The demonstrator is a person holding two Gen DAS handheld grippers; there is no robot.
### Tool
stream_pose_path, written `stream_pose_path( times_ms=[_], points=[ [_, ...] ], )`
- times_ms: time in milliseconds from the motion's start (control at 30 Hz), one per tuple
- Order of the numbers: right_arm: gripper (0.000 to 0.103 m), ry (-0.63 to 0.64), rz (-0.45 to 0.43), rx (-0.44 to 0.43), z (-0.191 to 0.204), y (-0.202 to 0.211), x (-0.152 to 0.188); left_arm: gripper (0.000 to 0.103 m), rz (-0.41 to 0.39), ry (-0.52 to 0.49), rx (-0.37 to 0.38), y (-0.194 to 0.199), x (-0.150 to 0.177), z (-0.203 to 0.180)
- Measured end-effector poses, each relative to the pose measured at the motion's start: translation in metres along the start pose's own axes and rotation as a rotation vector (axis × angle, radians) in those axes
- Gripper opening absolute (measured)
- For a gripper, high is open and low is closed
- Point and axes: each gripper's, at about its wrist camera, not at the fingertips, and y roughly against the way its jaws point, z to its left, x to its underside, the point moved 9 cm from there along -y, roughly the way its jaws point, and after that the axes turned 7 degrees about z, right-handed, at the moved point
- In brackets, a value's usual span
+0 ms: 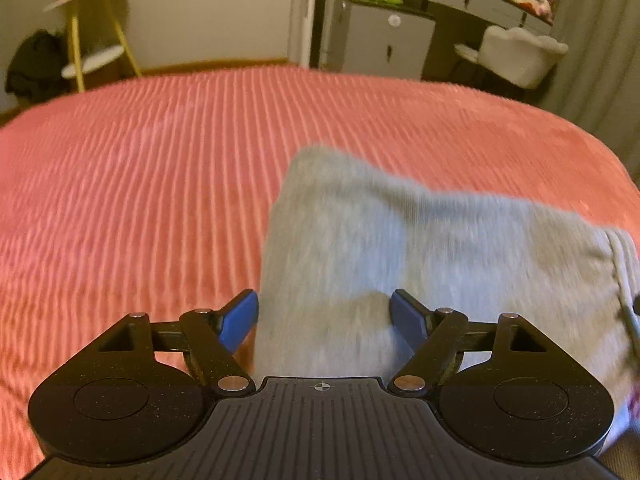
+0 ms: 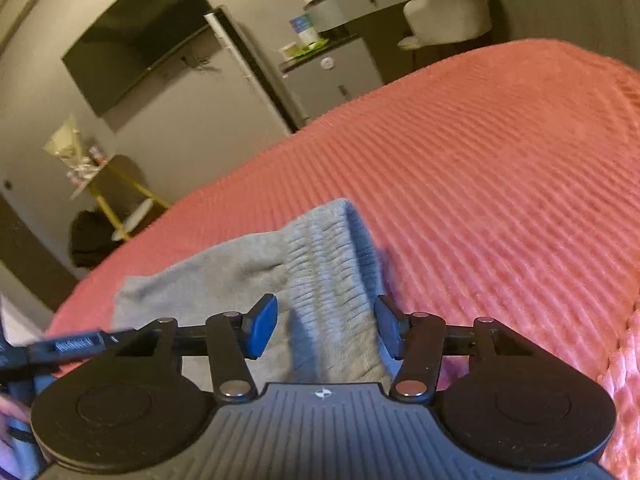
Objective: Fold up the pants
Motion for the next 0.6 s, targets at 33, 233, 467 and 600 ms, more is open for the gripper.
stream_pose_path(
  times_ms=[33, 233, 467, 600],
  points=[
    [0.055, -0.002, 0.022, -0.021, 0.000, 0.001, 0.001, 0.079, 0.012, 0.007, 0.023, 0.003, 0.008, 0.003],
    [0.047, -0.069, 0.114, -0.116, -0.015, -0.001, 0.003, 0.079, 0.084, 0.126, 0.126, 0.012, 0.042, 0.025],
    [0.011, -0.112, 0.093, -0.261, 0.001, 0.025, -0.003, 0.079, 0.102, 0.123, 0.145, 0.022, 0.057, 0.032],
    [0.014, -0.091, 0.133, -0.141, -0.015, 0.015, 0.002, 0.079, 0.127, 0.131, 0.196, 0.020, 0.059, 0.030]
  ],
)
